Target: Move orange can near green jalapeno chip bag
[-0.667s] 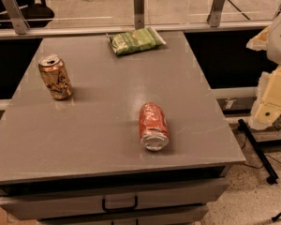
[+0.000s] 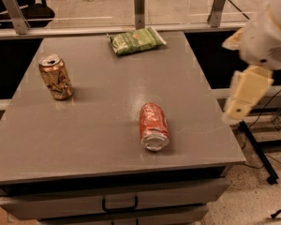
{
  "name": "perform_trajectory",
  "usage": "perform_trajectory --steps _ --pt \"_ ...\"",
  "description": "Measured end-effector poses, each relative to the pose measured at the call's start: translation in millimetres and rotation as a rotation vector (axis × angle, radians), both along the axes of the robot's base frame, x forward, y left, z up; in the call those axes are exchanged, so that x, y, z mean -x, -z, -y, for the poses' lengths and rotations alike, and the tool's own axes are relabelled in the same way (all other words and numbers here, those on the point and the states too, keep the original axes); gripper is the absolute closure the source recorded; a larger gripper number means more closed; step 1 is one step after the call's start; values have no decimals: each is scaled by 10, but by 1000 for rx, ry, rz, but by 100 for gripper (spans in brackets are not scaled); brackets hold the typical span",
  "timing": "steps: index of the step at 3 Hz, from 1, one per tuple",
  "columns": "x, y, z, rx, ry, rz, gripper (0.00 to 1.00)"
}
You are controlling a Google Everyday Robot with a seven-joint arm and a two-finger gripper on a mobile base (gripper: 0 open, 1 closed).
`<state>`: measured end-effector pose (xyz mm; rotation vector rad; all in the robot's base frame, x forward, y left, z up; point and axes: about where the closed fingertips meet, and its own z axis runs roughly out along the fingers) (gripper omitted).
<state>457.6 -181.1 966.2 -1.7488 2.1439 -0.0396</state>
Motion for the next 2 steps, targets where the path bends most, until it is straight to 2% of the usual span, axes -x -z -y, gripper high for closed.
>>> perform_trajectory --steps 1,2 --pt "-357 172 -893 -121 -144 28 0" --pt "-573 125 -1951 -252 -281 86 0"
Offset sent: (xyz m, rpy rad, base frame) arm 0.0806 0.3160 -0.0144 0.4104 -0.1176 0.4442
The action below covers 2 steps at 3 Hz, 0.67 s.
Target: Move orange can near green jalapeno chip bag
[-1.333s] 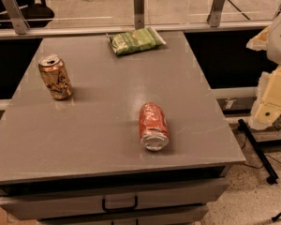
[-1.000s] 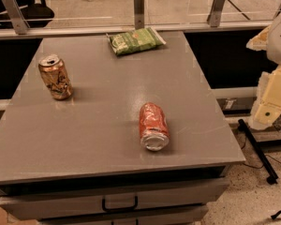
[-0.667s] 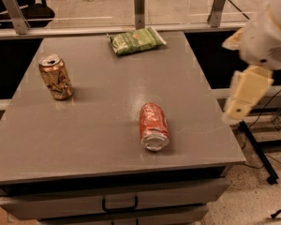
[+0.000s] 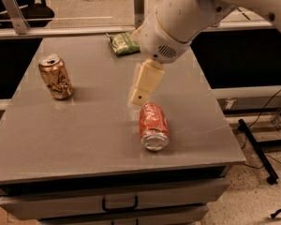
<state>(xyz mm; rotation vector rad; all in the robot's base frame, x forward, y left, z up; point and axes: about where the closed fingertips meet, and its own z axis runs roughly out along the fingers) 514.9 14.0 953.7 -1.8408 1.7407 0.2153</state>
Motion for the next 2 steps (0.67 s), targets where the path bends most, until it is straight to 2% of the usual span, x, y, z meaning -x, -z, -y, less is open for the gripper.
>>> perform_trajectory --steps 1,2 --pt "3 -1 5 1 0 0 0" --pt "-81 61 -141 -74 -2 -7 0"
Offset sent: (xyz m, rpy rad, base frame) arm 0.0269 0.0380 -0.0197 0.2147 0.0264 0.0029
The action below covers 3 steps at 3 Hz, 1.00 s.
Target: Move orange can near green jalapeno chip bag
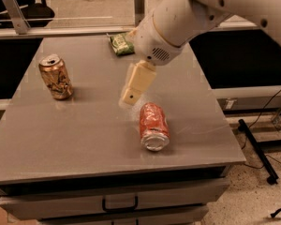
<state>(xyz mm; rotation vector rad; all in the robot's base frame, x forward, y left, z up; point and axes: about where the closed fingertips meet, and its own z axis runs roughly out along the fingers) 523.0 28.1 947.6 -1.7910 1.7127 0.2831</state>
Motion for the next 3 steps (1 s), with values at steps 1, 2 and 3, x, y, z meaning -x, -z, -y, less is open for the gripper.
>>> perform_trajectory --steps 1,2,3 --pt "-129 209 -547 -151 -50 -32 0" --pt "-221 332 -1242 -306 -129 -64 0" --pt "-317 380 -1742 -410 -161 -74 0"
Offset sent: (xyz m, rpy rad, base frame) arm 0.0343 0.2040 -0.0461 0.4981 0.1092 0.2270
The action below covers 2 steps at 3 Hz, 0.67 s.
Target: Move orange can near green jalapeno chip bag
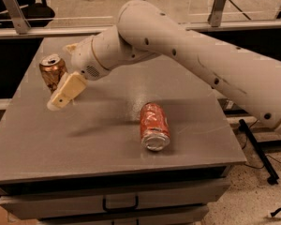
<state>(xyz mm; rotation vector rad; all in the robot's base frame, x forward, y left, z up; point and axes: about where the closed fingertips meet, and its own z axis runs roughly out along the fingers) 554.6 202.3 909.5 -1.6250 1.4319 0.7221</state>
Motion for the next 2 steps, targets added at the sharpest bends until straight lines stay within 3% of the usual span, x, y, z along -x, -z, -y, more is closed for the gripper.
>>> perform_trajectory --steps 1,2 --pt "-132 51 -312 -67 22 -6 0" --pt "-346 190 -457 -111 83 -28 25"
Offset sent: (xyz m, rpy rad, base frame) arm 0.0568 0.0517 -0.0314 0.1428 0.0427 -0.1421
